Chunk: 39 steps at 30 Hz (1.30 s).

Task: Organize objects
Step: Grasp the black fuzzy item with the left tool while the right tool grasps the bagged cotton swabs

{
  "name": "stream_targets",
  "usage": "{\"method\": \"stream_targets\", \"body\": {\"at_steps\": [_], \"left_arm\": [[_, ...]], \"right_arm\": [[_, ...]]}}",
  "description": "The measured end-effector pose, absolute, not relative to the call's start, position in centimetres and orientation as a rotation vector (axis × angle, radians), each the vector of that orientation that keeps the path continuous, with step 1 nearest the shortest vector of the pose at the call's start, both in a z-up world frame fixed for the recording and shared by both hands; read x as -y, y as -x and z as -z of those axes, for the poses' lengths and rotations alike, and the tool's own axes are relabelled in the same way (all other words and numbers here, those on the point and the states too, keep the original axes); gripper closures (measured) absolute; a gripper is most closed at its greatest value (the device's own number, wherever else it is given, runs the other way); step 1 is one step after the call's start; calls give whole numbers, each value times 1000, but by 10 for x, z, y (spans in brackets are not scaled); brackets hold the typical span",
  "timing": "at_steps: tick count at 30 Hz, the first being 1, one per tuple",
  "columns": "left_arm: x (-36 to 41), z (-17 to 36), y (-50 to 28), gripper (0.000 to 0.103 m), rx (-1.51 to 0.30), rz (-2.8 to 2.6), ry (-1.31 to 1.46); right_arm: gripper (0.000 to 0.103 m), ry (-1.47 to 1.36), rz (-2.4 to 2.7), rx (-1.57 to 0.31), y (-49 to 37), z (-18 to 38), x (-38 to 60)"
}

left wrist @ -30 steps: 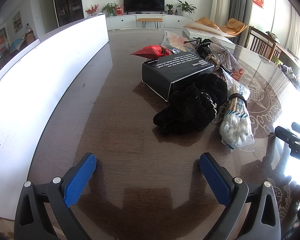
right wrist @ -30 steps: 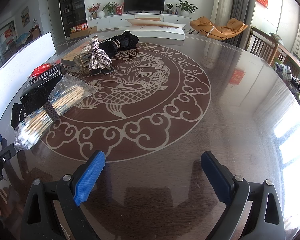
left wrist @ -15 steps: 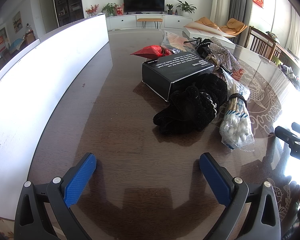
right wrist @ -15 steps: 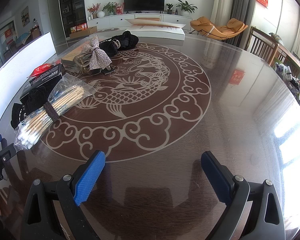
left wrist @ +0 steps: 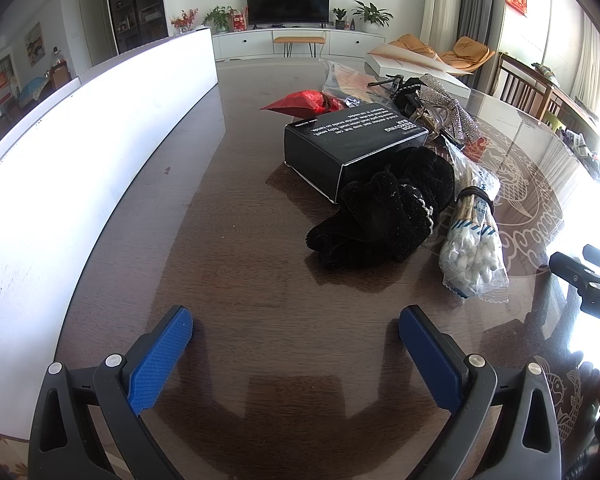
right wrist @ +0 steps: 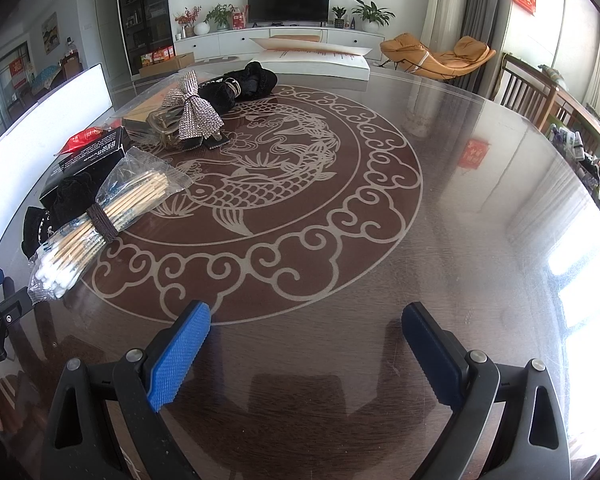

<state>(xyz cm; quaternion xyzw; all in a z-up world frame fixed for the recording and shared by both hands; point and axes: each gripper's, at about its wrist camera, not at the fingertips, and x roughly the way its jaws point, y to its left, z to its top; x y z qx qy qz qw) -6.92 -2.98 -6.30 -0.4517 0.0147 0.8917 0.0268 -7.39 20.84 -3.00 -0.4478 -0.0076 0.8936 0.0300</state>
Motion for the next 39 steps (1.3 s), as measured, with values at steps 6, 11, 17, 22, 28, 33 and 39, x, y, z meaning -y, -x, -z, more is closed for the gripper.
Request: {"method": "stream_targets", "body": {"at_steps": [6,11,17,22,28,33,39], "left_arm": [[43,59,44,0,-98,-2667,1409],[68,58,12,0,-71,-2683,1391],[81,55,-10,0,18,-2688,1335],[79,54,-6,0,101,-2672,1324],[73,49,-3,0,60,-2648,1318],[63,29,25,0,50,-2582,1219],[13,22,96,0,-130,-2544,1131]], "right_arm": [[6,1383,-2756,18,75,31,-208],[6,1390,-2764,17,76,31,-208],[6,1444,-2852,-230,80,18,-190],[6,1547,-2874,-555,123,1,-146],[44,1715,-2792,-283,146,16,-101],[73,1745,-2813,-186,105,19,-116],[73,1741,-2787,-159,66,16,-152]]}}
